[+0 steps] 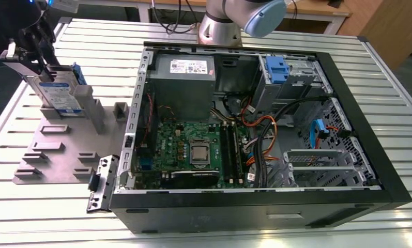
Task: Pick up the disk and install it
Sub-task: 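Pick up the disk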
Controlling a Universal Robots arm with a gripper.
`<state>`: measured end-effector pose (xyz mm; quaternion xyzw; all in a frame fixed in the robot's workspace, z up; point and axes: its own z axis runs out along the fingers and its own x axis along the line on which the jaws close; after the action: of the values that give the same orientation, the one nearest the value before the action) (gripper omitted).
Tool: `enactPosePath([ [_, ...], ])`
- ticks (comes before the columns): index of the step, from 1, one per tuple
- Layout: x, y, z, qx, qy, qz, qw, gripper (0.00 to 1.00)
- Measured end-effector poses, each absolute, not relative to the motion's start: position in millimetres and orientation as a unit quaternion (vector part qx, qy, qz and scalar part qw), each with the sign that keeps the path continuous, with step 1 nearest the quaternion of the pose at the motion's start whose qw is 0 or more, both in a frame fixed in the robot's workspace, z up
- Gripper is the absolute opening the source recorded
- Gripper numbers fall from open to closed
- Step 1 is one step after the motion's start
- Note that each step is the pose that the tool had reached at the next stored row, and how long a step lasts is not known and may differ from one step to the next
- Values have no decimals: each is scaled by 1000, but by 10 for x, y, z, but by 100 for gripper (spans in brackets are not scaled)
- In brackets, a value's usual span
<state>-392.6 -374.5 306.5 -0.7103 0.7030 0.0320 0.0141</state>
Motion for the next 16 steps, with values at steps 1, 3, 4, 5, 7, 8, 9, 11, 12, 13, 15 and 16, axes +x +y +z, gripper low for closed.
enactPosePath([
  [1, -3925, -3746, 3064, -710, 703, 32, 14, 48],
  [3, -3920, -3746, 3061, -710, 703, 32, 14, 48],
  [4, -3916, -3746, 3059, -710, 703, 32, 14, 48],
  [5, -3916, -3746, 3059, -710, 703, 32, 14, 48],
  [7, -3915, -3746, 3057, -710, 703, 32, 14, 48],
  [8, -3915, -3745, 3052, -710, 703, 32, 14, 48],
  [9, -3915, -3746, 3050, -710, 703, 32, 14, 48],
  [11, -3915, -3746, 3050, -710, 703, 32, 14, 48],
  [12, -3915, -3746, 3050, -710, 703, 32, 14, 48],
  [13, -3915, -3746, 3050, -710, 703, 32, 14, 48],
  [15, -3915, -3746, 3049, -710, 703, 32, 14, 48],
  [16, -3915, -3746, 3049, -710, 703, 32, 14, 48],
])
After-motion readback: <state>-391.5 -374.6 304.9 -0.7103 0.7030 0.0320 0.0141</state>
